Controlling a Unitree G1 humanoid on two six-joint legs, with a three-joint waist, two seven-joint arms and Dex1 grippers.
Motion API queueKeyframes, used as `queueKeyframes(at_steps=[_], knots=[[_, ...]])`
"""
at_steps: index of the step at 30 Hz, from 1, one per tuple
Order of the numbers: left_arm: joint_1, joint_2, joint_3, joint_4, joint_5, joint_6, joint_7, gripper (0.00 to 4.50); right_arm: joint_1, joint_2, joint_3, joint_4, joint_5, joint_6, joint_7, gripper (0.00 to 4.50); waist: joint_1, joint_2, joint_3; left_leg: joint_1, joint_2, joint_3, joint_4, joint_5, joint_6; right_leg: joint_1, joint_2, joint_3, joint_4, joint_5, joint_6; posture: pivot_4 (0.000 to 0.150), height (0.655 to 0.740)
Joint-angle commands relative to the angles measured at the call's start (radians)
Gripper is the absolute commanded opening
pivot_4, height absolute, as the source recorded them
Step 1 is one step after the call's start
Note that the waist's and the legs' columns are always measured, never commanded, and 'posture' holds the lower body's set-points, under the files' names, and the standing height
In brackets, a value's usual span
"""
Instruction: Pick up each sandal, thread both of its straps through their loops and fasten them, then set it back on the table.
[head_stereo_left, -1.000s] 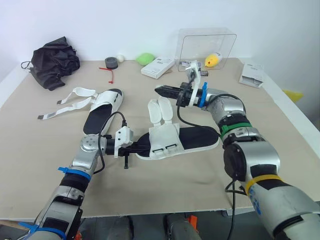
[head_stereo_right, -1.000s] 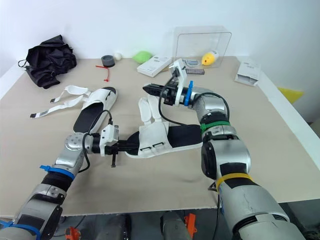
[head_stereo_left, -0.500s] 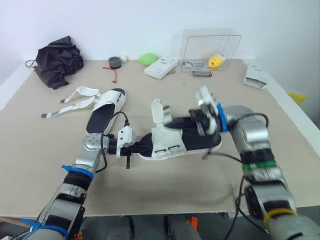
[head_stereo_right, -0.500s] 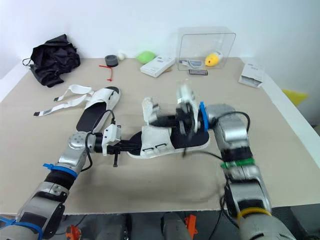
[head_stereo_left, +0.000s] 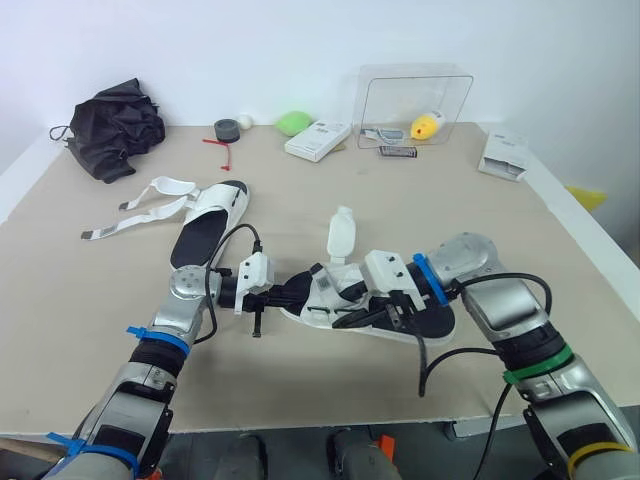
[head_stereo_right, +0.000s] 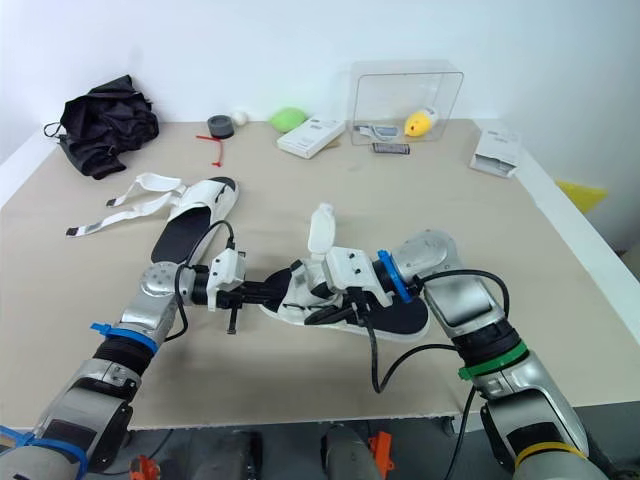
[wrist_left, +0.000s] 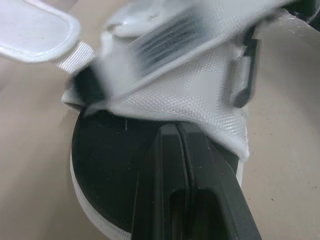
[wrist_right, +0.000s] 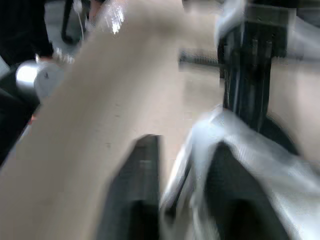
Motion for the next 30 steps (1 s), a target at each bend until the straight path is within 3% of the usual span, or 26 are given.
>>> queueKeyframes(at_steps=[1, 4, 8, 14, 19, 24, 30], knots=[[0.024, -0.002, -0.036, 0.026, 0.031, 0.009, -0.023, 0.0, -0.018, -0.037, 0.024, 0.065, -0.048, -0.058, 0.021, 3.13, 0.003, 0.0, 0.0, 0.0, 0.0, 0.001, 0.0, 0.0, 0.0, 0.0, 0.0, 0.0, 0.0, 0.0, 0.0, 0.15, 0.74], [0.028, -0.002, -0.035, 0.022, 0.031, 0.011, -0.022, 0.0, -0.018, -0.073, 0.035, 0.106, -0.079, -0.132, 0.044, 4.47, 0.008, 0.0, 0.0, 0.0, 0.0, 0.001, 0.0, 0.0, 0.0, 0.0, 0.0, 0.001, 0.0, 0.0, 0.0, 0.15, 0.74], [0.035, -0.001, -0.03, 0.014, 0.028, 0.018, -0.017, 0.0, -0.038, -0.093, 0.06, 0.193, -0.15, -0.235, 0.016, 4.47, 0.009, 0.0, 0.0, 0.0, 0.0, 0.001, 0.0, 0.0, 0.0, 0.0, 0.0, 0.001, 0.0, 0.0, 0.0, 0.15, 0.74], [0.045, 0.001, -0.028, -0.001, 0.023, 0.028, -0.015, 0.0, -0.131, -0.024, 0.051, 0.38, -0.215, -0.32, -0.122, 4.47, 0.008, 0.0, 0.0, 0.005, 0.0, 0.003, 0.0, 0.0, 0.0, 0.003, 0.0, 0.003, 0.0, 0.001, -0.001, 0.15, 0.74], [0.052, 0.0, -0.029, -0.012, 0.022, 0.036, -0.015, 0.0, -0.185, -0.016, 0.027, 0.443, -0.182, -0.324, -0.102, 4.47, 0.008, 0.0, 0.0, 0.007, 0.0, 0.004, 0.0, 0.003, 0.003, 0.003, 0.0, 0.005, 0.0, 0.002, -0.006, 0.15, 0.74], [0.056, 0.003, -0.028, -0.016, 0.022, 0.039, -0.014, 0.0, -0.198, -0.026, -0.035, 0.335, 0.005, -0.057, 0.046, 4.47, 0.009, 0.0, 0.0, 0.006, 0.0, 0.006, 0.0, 0.004, 0.003, 0.002, 0.0, 0.007, 0.0, 0.003, -0.005, 0.15, 0.74], [0.06, 0.004, -0.027, -0.024, 0.024, 0.044, -0.017, 0.0, -0.311, 0.007, -0.057, 0.363, 0.076, 0.193, 0.079, 4.47, 0.008, 0.002, 0.001, 0.004, 0.0, 0.006, -0.002, 0.003, 0.003, -0.001, 0.0, 0.007, 0.001, 0.003, -0.004, 0.15, 0.74]])
